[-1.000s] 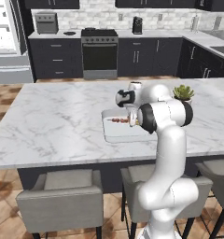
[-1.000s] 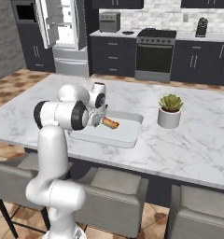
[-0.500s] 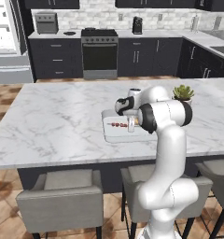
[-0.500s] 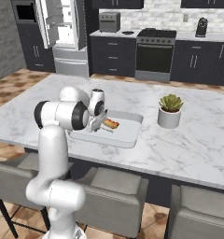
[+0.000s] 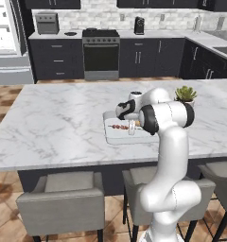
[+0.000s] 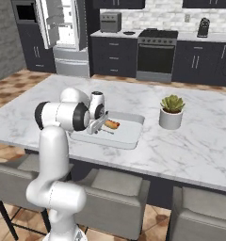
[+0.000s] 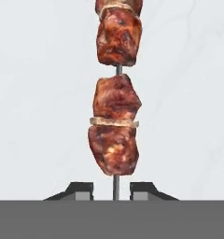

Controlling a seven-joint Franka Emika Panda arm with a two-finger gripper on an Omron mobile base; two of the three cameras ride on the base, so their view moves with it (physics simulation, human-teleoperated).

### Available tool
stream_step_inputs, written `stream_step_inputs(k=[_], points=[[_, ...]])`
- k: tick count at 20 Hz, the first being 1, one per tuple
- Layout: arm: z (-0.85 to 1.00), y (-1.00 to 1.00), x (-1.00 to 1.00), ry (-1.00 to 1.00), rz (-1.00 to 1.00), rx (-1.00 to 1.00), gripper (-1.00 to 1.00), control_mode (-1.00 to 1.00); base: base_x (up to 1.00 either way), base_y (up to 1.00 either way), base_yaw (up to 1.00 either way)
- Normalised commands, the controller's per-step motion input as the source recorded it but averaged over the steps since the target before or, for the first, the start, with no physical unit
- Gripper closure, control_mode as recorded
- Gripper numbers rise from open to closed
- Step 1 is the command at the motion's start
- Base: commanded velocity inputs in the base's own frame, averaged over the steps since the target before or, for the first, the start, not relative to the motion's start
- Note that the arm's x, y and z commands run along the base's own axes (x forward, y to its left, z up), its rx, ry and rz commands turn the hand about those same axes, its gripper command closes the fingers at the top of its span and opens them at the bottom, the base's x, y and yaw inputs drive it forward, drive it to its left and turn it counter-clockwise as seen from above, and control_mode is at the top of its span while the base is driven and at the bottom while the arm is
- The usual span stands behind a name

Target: Place the cold items (eggplant and bell pepper) from the fridge in one tupperware on the dining counter. Place the warm items (hot dog and kebab skewer) in the stove area in another tupperware.

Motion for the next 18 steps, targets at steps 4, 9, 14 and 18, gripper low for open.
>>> stream_step_inputs(k=[4, 9, 14, 18], points=[[-0.01, 0.0, -0.01, -0.13, 0.0, 0.0, -1.0, -1.0, 0.0, 0.0, 0.0], [0.29, 0.0, -0.18, -0.11, 0.0, 0.0, -1.0, -1.0, 0.0, 0.0, 0.0], [0.74, 0.0, -0.35, -0.08, 0.0, 0.0, -1.0, -1.0, 0.0, 0.0, 0.0], [0.73, 0.0, -0.48, -0.02, -0.04, 0.0, -1.0, -1.0, 0.0, 0.0, 0.0]])
